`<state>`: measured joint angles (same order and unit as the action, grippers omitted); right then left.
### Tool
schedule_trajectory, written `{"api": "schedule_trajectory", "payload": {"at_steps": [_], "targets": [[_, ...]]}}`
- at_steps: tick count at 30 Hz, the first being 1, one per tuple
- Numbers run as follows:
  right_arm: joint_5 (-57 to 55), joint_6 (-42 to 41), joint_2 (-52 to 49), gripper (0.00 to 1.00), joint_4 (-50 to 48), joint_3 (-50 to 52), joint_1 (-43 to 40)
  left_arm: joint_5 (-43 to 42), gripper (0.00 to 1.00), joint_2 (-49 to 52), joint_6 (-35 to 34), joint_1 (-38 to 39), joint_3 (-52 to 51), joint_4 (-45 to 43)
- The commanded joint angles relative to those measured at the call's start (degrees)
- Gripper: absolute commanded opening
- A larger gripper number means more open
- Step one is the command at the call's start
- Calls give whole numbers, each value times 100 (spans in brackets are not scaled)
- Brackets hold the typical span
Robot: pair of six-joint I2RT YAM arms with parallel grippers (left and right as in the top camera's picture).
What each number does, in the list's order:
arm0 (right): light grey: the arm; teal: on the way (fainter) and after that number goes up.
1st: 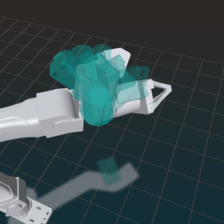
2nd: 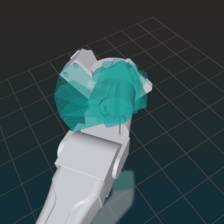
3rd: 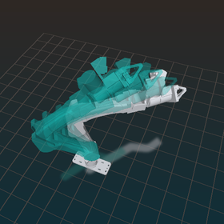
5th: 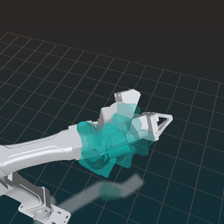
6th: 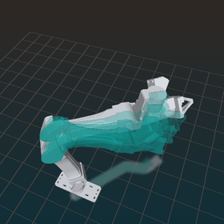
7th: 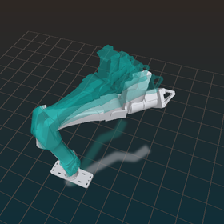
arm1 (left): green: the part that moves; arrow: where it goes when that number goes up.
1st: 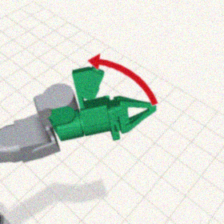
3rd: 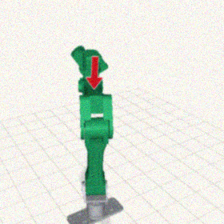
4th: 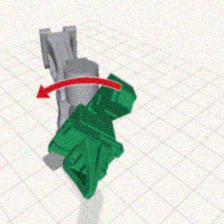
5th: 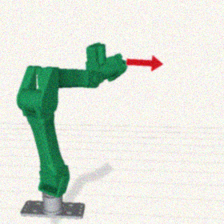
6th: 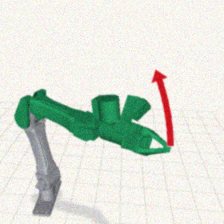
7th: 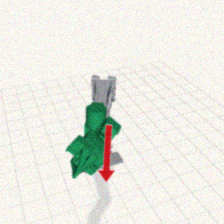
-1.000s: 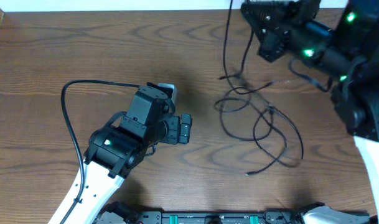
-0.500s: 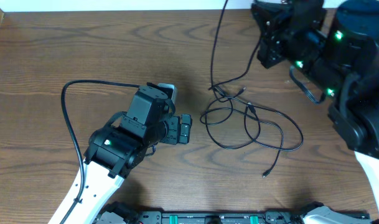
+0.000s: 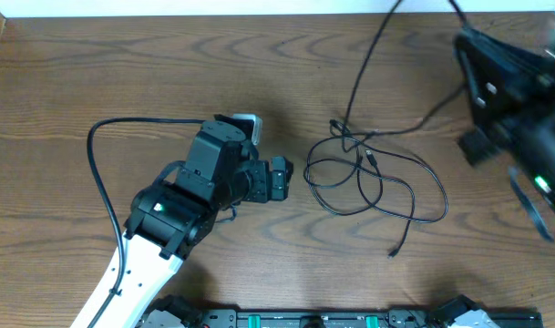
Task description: Untangle cables
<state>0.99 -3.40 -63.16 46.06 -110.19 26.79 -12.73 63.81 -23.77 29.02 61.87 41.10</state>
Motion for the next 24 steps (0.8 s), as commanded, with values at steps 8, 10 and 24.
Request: {"api": "schedule_trajectory", "payload": {"at_steps": [8, 10, 24], "targets": [[-22, 4, 420, 1, 52, -35, 15, -487, 96, 935, -3394, 302, 101, -706], [-22, 7, 463, 1, 66, -35, 15, -584, 96, 1163, -3777, 385, 101, -1019], [-452, 481, 909, 2, 68, 17, -33, -734, 96, 2411, -2286, 619, 101, -1294]]}}
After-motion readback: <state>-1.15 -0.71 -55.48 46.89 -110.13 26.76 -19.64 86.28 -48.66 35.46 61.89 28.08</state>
